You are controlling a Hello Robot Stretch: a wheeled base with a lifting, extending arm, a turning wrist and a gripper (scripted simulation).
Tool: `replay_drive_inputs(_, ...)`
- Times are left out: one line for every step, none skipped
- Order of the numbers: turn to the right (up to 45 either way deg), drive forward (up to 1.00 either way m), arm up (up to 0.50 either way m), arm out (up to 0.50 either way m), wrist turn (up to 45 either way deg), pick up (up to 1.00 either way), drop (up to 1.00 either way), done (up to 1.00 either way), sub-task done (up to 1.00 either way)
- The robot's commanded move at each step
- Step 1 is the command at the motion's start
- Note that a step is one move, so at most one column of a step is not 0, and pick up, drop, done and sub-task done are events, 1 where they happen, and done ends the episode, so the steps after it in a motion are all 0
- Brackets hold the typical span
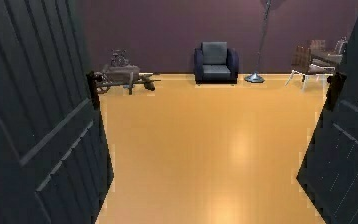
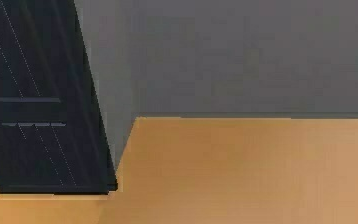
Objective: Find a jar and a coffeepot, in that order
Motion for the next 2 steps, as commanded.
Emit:
replay_drive_inputs(6.0,0.00,0.00,0.00,0.0,0.00,0.00,0.00,0.00)
replay_drive_inputs(0.0,1.00,0.00,0.00,0.0,0.00,0.00,0.00,0.00)
